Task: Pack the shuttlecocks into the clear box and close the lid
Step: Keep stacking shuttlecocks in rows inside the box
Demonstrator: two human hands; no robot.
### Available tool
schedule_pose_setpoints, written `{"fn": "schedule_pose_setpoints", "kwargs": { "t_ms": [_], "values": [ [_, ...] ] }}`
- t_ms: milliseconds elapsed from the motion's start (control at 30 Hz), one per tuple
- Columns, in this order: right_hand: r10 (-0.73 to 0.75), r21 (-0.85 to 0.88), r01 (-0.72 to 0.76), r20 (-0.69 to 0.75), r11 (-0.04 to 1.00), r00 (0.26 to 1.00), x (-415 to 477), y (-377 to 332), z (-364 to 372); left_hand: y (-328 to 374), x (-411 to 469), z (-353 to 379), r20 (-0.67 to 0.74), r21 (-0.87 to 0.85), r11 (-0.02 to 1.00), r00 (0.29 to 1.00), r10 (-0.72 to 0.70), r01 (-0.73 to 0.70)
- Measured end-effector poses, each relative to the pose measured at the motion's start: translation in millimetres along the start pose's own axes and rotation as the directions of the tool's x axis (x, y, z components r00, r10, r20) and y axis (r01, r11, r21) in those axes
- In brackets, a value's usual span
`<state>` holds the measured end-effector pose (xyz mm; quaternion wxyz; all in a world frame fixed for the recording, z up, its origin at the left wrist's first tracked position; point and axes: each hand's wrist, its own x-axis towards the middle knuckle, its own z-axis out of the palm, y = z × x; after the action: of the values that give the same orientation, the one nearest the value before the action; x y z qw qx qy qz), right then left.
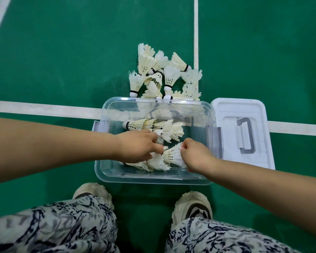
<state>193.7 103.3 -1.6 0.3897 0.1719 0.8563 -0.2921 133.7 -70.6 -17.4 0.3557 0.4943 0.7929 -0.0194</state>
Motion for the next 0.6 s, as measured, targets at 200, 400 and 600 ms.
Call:
{"fn": "schedule_pose_setpoints", "kwargs": {
  "t_ms": [200,400,600],
  "values": [
    [-0.071,-0.027,0.069,-0.056,0.997,0.996,-12.3,-4.4,-4.0,-2.7,-2.7,-1.4,-0.029,0.001,1.000,1.000,-0.010,0.010],
    [-0.201,-0.181,0.180,-0.102,0.967,0.974,-19.0,-4.2,-2.0,-3.4,-5.4,-1.7,-0.034,-0.014,1.000,0.999,-0.025,0.024],
    [-0.250,-0.120,0.248,-0.004,0.961,0.968,-14.1,-3.5,3.8,-0.4,-6.5,-4.7,-0.032,-0.021,1.000,0.999,-0.019,0.019]
  ]
}}
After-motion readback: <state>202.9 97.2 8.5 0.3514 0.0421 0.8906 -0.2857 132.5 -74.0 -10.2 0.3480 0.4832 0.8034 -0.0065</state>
